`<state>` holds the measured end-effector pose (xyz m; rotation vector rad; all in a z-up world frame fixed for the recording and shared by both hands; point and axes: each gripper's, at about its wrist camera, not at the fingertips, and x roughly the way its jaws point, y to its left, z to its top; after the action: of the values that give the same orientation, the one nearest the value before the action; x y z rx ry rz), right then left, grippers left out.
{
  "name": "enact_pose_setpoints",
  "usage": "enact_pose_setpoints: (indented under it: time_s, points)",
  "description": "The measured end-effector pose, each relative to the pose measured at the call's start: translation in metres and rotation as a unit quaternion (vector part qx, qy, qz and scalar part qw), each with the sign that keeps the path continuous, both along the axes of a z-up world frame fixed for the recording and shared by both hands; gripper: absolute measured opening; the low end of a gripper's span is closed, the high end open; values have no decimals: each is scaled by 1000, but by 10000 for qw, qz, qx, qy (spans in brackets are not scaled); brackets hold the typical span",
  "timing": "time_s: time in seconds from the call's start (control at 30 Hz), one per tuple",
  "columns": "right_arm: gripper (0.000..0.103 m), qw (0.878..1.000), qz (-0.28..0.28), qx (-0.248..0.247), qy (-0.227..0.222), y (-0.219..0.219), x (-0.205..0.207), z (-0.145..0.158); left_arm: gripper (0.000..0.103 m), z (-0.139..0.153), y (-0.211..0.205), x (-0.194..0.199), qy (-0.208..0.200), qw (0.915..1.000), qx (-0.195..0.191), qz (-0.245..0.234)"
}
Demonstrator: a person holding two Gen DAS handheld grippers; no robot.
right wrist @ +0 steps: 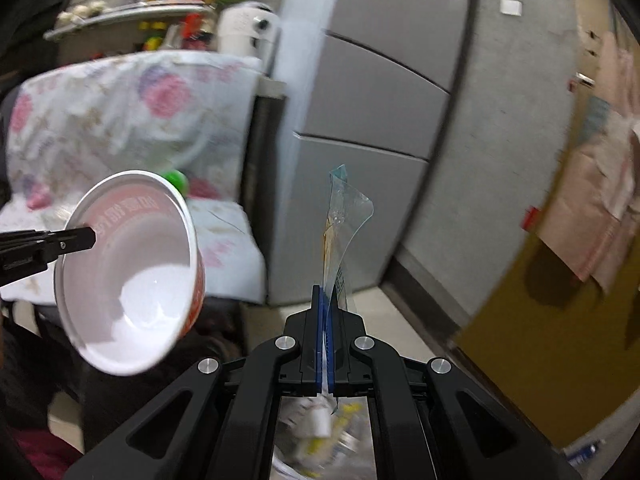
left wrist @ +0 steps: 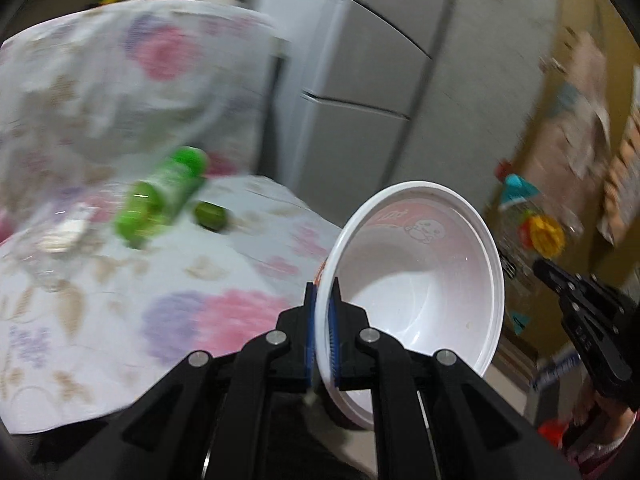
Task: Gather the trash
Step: 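Carry the bowl and plastic strip over the bin and release both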
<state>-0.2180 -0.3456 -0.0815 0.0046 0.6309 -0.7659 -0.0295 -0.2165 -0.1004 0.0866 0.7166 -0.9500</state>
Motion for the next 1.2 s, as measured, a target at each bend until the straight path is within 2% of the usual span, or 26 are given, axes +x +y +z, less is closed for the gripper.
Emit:
enact_pose_setpoints:
  time_s: [0.13,0.4,0.67,0.8,0.87,0.93,1.0,1.03,1.07,1.1,1.13,1.2]
  points:
    - [1,9993,-321,211,50,-19,-16,-18,5,-16,-33,-13,106,9987,195,-457]
    - [2,9964,-626,574,76,-51,-34,-45,5,-53,-85,-8,261,9951,610,-735]
    - [2,9939,-660,885,50,-71,-46,-67,5,-72,-121,-22,226,9915,668,-1097]
    - [2,9859,-638,1547,11,-88,-46,-94,5,-86,-139,-28,103,9885,889,-1219]
    - [6,9799,-680,1873,-42,-97,-48,-107,5,-94,-148,-27,154,9865,1036,-1263]
    - [7,9753,-742,2077,-67,-106,-49,-117,8,-102,-157,-26,203,9845,1151,-1309]
    - [7,9698,-799,2303,-79,-114,-50,-127,17,-109,-165,-25,216,9824,1236,-1382]
    - [11,9674,-816,2397,-85,-118,-50,-132,21,-113,-168,-25,228,9811,1306,-1409]
    - [24,9632,-884,2537,-84,-121,-51,-137,30,-117,-172,-24,257,9794,1397,-1433]
    - [30,9614,-932,2586,-92,-122,-52,-139,34,-118,-172,-26,222,9794,1430,-1410]
    - [37,9607,-953,2605,-98,-122,-51,-140,34,-119,-171,-25,207,9796,1422,-1407]
    - [41,9621,-960,2551,-56,-119,-50,-138,38,-114,-165,-23,218,9812,1295,-1416]
